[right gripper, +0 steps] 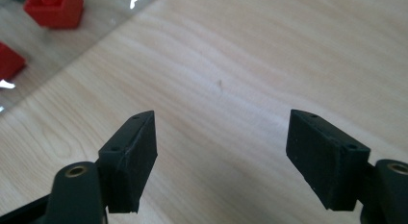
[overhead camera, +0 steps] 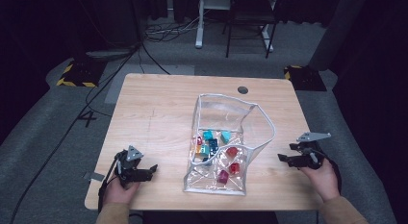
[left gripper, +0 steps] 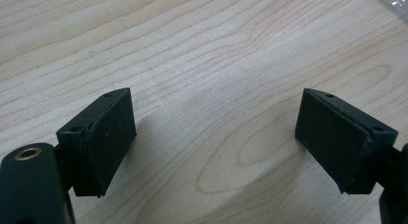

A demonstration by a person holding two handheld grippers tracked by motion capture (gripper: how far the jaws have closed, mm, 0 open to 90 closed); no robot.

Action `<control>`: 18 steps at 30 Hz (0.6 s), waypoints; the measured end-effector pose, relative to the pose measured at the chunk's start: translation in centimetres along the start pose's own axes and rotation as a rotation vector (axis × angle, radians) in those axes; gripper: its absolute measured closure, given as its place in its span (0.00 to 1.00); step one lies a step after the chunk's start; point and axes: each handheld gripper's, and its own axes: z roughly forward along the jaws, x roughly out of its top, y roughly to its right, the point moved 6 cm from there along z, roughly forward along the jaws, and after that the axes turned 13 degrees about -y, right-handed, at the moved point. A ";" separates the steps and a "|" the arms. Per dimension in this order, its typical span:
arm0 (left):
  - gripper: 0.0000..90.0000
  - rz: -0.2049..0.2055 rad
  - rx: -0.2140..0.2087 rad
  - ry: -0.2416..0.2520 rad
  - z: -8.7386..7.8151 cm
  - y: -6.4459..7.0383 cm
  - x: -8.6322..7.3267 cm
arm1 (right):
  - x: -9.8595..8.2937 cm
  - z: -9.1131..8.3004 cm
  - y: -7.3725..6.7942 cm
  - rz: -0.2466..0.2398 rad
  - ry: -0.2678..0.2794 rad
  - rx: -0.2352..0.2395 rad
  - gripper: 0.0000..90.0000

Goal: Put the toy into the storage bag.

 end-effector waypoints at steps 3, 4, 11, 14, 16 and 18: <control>0.16 0.000 0.000 0.000 0.0 0.0 0.0 | -1.1 1.0 -0.5 0.012 -0.015 0.019 0.29; 0.16 0.000 0.000 0.000 0.0 0.0 0.0 | -1.1 1.0 -0.5 0.012 -0.015 0.019 0.29; 0.16 0.000 0.001 -0.001 0.0 0.0 0.0 | -2.7 2.6 -1.0 0.016 0.060 -0.010 0.20; 0.16 -0.001 0.002 -0.002 0.0 0.0 0.0 | -2.9 3.0 -1.2 -0.020 0.115 -0.016 0.16; 0.16 0.000 0.003 -0.002 0.0 0.0 0.0 | -3.0 3.0 -1.2 -0.021 0.115 -0.015 0.16; 0.16 0.000 0.003 -0.002 0.0 0.0 0.0 | -2.9 3.0 -1.2 -0.020 0.115 -0.014 0.16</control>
